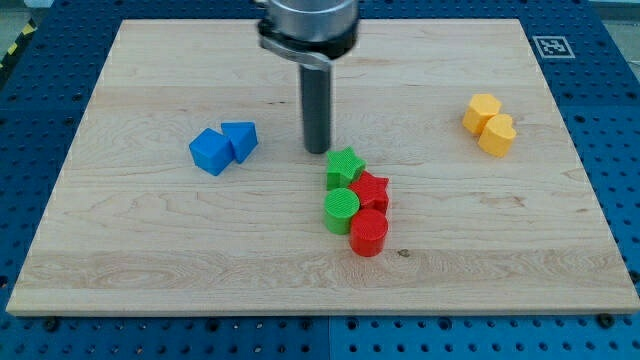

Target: Push the green star into the green circle

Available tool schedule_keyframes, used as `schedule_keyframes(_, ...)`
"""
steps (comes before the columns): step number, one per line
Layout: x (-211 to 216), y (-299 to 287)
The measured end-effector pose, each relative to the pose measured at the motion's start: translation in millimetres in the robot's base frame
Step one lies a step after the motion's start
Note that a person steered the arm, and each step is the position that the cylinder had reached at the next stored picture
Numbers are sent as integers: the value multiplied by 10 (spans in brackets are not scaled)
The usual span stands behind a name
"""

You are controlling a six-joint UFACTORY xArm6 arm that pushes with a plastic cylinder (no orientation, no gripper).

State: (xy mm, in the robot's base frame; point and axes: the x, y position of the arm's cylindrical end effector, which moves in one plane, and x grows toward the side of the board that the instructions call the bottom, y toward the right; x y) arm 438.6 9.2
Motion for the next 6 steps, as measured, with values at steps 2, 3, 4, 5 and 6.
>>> schedule_keyframes(2, 54, 365)
schedule_keyframes(3, 109, 412)
schedule_keyframes(4, 274, 265)
schedule_keyframes(5, 347, 26)
schedule_keyframes(6, 259, -85)
